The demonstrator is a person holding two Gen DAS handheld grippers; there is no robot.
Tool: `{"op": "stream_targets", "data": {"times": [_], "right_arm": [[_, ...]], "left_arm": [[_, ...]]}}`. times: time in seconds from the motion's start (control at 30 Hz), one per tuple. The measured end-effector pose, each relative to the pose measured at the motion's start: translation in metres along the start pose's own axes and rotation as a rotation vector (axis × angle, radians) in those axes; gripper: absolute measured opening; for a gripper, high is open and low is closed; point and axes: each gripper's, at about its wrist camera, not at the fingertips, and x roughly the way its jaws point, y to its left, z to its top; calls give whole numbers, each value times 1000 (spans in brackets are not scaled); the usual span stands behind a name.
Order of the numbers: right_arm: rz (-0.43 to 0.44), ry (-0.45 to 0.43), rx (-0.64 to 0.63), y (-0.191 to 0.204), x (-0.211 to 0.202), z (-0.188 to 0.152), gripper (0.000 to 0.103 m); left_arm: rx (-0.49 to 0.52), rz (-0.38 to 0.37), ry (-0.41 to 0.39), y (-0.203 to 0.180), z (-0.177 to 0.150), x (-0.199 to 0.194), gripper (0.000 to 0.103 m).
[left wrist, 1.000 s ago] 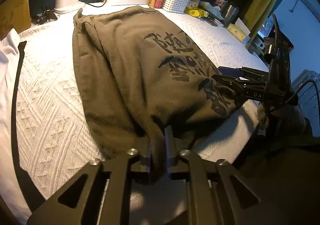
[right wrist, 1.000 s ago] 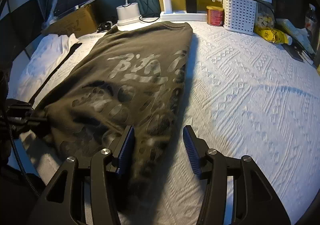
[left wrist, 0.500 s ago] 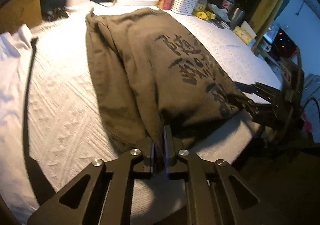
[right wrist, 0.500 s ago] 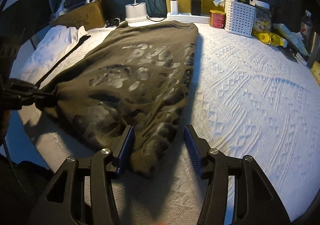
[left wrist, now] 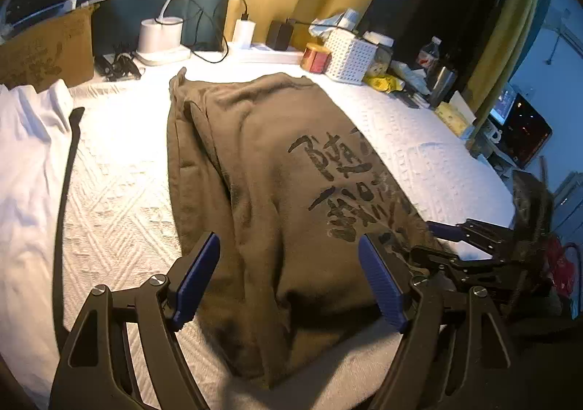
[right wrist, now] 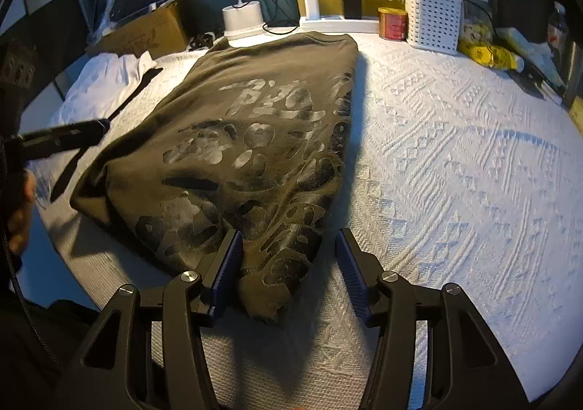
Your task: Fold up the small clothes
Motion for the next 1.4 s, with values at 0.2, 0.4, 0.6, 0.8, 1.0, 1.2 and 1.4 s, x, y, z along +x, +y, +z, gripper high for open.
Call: {"op": "stream_targets", "data": {"times": [0.2, 0.4, 0.6, 0.8, 1.0, 1.2, 1.4], "right_arm": [[0, 10, 5, -4, 2, 9, 64], [-16, 12, 24, -18, 10, 23, 65], [-4, -16, 24, -31, 14, 45, 65], [-11, -28, 13, -48, 27, 70, 65], [-34, -49, 20, -70, 41, 97, 65], [-42, -73, 36, -87, 54, 125, 65], [-38, -79, 40, -95, 70, 146, 65]], "left_arm": [[-6, 10, 27, -1, 3, 15, 78], [-9, 49, 16, 6, 15, 18, 78], [-21, 85, 17, 16, 32, 29, 78], [-59, 59, 16, 27, 52, 42, 78], [-59, 82, -6, 37, 77, 54, 78], [-37, 137, -4, 54, 97, 74, 78], [-92, 136, -9, 76, 114, 87, 78]]}}
